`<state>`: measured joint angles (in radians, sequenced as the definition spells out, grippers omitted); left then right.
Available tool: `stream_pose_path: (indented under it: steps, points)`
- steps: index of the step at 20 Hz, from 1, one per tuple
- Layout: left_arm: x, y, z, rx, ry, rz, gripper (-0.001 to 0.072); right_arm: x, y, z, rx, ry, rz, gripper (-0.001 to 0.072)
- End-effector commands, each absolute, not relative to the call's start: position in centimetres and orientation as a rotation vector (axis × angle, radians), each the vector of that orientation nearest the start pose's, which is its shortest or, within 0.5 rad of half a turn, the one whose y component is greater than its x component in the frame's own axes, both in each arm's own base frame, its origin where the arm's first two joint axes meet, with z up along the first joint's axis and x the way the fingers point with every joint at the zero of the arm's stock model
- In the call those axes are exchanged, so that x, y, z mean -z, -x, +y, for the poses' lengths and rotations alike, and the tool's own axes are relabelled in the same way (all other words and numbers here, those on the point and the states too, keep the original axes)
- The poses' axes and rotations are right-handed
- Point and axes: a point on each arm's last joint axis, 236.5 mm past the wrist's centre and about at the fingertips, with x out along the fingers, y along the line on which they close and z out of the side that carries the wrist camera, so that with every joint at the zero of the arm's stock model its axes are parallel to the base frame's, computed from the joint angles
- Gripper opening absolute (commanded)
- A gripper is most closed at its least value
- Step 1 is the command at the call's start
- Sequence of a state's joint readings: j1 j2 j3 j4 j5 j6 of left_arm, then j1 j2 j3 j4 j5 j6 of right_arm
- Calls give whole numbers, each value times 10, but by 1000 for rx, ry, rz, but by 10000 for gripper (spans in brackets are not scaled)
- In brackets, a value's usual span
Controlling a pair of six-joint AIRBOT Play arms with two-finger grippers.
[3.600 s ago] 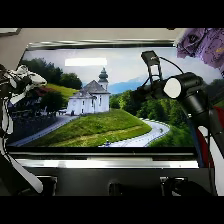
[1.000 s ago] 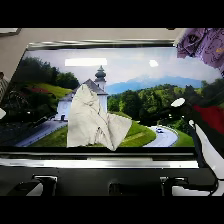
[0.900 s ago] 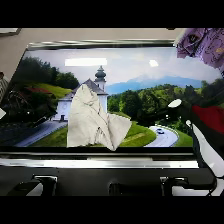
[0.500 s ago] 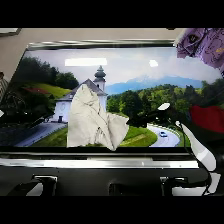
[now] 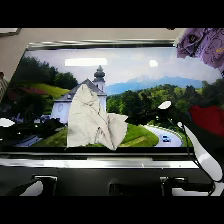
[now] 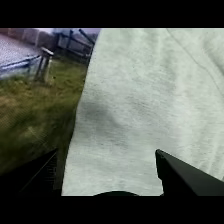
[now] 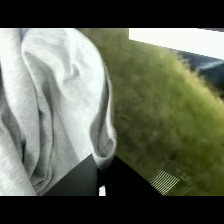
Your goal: Fold the clothes and pants, and hang the long-sleeved shirts on hangers.
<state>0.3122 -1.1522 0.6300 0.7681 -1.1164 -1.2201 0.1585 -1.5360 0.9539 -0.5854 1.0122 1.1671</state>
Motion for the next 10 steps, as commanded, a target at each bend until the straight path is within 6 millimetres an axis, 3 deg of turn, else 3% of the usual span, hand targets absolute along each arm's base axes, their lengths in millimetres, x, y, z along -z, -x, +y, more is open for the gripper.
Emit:
stream_pose_path:
  steps: [1, 7, 10]
  points:
    - [80, -285, -84, 362, 795, 1358, 720, 53, -348, 226, -645, -628, 1372, 32]
    - [94, -287, -85, 358, 790, 1372, 720, 40, -344, 228, -647, -654, 1378, 32]
    - [98, -284, -97, 383, 778, 1397, 720, 39, -339, 230, -656, -659, 1396, 32]
